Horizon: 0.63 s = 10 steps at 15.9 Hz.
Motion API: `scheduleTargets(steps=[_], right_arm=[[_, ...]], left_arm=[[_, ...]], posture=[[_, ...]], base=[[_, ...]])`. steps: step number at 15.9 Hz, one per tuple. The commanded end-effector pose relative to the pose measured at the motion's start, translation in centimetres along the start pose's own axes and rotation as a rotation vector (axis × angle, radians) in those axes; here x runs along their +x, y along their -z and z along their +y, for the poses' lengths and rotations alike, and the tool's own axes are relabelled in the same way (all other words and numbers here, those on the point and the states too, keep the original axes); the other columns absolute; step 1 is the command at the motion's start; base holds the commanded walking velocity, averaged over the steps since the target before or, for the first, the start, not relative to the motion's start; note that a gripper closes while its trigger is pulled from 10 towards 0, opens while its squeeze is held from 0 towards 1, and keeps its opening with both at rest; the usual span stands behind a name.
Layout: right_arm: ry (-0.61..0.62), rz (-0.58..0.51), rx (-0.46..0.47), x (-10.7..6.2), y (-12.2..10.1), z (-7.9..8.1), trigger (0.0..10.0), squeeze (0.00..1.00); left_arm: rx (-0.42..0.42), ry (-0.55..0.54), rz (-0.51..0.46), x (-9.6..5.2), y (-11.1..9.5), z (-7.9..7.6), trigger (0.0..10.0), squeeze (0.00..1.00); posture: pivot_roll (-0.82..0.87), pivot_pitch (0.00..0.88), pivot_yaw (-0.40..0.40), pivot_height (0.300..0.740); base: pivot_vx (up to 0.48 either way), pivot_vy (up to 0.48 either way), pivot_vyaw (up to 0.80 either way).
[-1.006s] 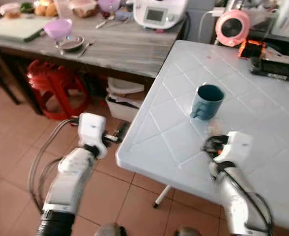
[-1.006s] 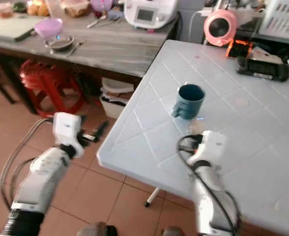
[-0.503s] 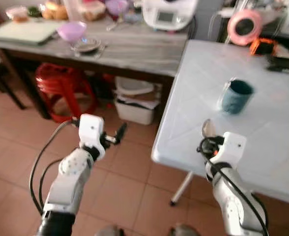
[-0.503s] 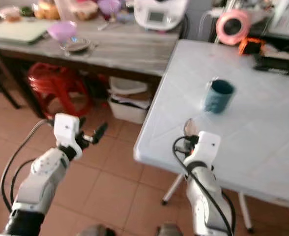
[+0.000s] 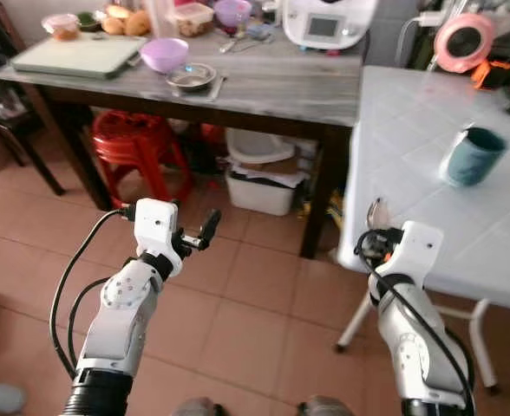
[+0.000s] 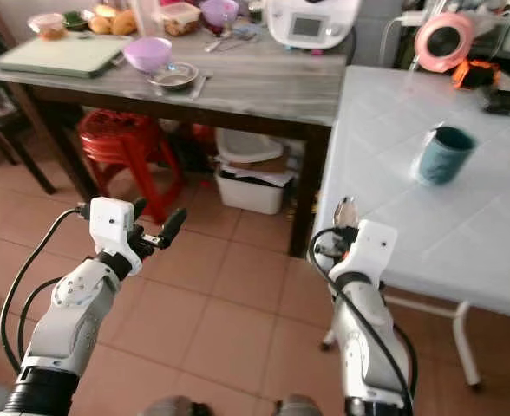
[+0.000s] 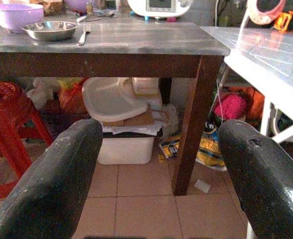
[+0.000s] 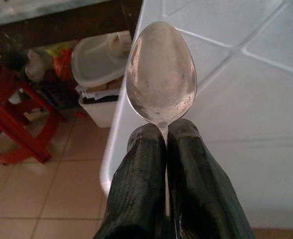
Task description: Setting the table
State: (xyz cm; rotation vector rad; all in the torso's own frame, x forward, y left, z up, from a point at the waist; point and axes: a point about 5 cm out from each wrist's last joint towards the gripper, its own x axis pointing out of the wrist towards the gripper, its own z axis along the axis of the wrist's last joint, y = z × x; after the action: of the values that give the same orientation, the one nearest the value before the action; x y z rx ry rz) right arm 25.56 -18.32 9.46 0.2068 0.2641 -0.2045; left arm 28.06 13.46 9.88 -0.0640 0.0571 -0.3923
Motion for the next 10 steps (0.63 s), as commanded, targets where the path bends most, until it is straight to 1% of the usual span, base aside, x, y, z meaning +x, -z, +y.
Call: scheduleTargets(steps=[1,3,6,10], right_arm=[[0.018,0.006,-0.009,0.1,0.2,-0.7,10.0,0.00],[0.020,-0.001,-0.012,0.1,0.2,-0.7,10.0,0.00],[0.020,-0.007,-0.012,0.1,0.1,-0.7,10.0,0.00],[0.013,-0.023,-0.012,0.4,-0.2,-0.6,10.0,0.00]], left_arm=[[0.013,0.032,-0.012,0.5,-0.3,-0.8,10.0,0.00],[0.012,0.028,-0.034,0.6,-0.4,-0.8,10.0,0.00],[0.016,-0.034,-0.070,1.0,-1.0,-0.1,10.0,0.00],[0.018,-0.061,-0.085,1.0,-1.2,0.3,10.0,0.00]], posture=[[-0.05,0.000,0.050,0.740],[-0.05,0.000,0.051,0.740],[-0.05,0.000,0.043,0.740],[-0.05,0.000,0.042,0.740]], base=[[0.000,0.480,0.00],[0.000,0.474,0.00],[0.000,0.454,0.00],[0.000,0.441,0.00]])
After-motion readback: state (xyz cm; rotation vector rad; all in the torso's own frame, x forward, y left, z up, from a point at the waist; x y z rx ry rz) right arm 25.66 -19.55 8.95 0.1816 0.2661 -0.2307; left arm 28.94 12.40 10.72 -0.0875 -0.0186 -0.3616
